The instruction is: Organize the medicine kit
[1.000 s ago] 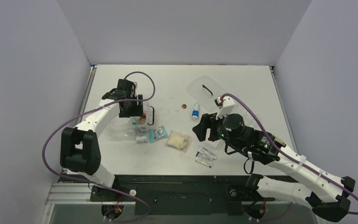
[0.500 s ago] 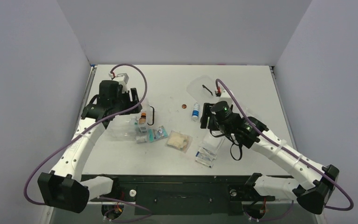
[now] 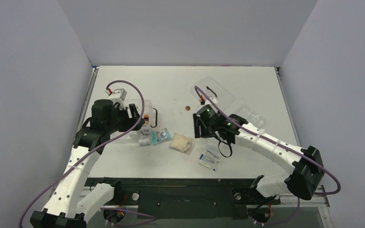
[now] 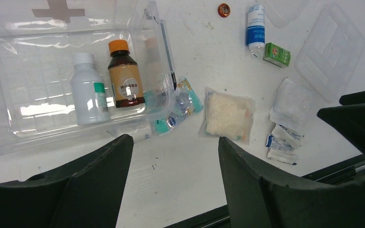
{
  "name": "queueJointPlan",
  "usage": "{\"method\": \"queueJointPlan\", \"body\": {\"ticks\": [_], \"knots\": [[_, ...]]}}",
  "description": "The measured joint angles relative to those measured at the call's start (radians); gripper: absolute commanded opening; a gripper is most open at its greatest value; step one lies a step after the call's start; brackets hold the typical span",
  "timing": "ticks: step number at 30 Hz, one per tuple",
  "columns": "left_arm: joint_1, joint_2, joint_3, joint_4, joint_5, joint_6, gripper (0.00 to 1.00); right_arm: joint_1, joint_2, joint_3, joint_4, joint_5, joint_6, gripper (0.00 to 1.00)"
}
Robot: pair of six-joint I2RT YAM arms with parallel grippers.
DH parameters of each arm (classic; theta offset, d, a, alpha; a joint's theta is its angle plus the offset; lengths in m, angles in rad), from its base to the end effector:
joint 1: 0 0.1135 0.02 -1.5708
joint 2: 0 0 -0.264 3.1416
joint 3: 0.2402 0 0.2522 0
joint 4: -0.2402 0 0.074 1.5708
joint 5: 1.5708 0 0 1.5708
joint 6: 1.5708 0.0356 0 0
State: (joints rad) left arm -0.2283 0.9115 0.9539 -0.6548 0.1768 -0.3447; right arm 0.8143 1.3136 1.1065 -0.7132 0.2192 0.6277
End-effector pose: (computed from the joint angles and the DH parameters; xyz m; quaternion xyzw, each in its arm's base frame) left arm 0.1834 -0.0490 0.3298 -0.0108 0.8848 -0.2049 0.4184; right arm 0.1915 0.1916 0.2906 -0.0529 0.9410 0.1318 0.3070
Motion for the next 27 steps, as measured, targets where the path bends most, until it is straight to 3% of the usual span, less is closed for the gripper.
{"method": "queueJointPlan", "body": {"ticks": [8, 27], "knots": [[0.0, -0.076, -0.072, -0.002, 0.021, 0.0, 0.64, 0.154, 0.229, 0.052, 0.032, -0.036, -0.011, 0.6], [0.0, -0.209, -0.175, 0.005, 0.009, -0.022, 0.64, 0.161, 0.469, 0.152, 0.143, -0.06, -0.003, 0.58]]}}
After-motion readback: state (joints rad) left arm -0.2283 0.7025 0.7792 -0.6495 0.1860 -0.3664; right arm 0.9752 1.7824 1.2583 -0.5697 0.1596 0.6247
